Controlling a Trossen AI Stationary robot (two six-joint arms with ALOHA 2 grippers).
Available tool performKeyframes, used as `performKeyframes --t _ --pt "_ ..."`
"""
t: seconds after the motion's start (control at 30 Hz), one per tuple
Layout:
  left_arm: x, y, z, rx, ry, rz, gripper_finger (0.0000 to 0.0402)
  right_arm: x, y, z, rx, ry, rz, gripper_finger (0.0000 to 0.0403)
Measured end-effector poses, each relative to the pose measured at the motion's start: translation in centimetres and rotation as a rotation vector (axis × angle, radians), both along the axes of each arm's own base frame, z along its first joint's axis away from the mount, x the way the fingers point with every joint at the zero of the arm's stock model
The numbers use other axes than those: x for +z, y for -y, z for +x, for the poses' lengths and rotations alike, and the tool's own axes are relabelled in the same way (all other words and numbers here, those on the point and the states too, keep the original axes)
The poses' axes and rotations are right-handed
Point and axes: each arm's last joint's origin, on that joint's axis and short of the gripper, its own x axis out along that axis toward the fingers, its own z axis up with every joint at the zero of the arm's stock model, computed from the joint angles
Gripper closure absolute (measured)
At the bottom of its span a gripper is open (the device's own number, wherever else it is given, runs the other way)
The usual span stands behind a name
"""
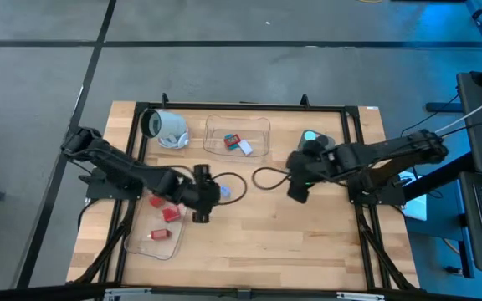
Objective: Pick & Place Office items
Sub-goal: Put the blue USB adapter into the clear bin
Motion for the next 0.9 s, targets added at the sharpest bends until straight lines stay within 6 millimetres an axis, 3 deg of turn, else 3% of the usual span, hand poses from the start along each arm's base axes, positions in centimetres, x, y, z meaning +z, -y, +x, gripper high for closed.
performKeyframes --t 0.23,0.43,0.6,0.9 --pt "-2.0 -2.2 2.9 -0.261 -0.094 0.169 0.0132 -4.3 1.7 -6.7 -0.211 -0.011 0.075 0.0106" --pt "-4.2 -3.3 4.7 -0.423 -0.158 0.128 0.0132 -7.6 2.1 -10.8 -0.28 0.097 0.17 0.0102" --pt "-6.2 -4.3 5.5 -0.472 -0.238 0.129 0.0132 -9.3 2.1 -12.3 -0.222 0.209 0.215 0.0102" --pt "-8.7 -6.0 6.2 -0.476 -0.334 0.119 0.0132 -11.9 2.0 -12.8 -0.102 0.386 0.207 0.0102"
